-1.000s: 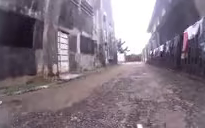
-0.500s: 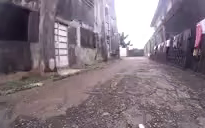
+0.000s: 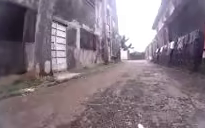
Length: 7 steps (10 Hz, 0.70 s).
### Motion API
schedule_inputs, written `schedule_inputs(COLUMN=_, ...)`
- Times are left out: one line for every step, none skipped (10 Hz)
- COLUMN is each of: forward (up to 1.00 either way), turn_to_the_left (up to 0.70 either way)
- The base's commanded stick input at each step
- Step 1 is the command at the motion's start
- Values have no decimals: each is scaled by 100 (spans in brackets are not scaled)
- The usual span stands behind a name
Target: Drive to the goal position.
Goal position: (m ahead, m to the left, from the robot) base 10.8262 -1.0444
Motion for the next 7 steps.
schedule_inputs(forward=70, turn_to_the_left=0)
schedule_inputs(forward=70, turn_to_the_left=0)
schedule_inputs(forward=70, turn_to_the_left=0)
schedule_inputs(forward=70, turn_to_the_left=0)
schedule_inputs(forward=70, turn_to_the_left=0)
schedule_inputs(forward=70, turn_to_the_left=0)
schedule_inputs(forward=70, turn_to_the_left=0)
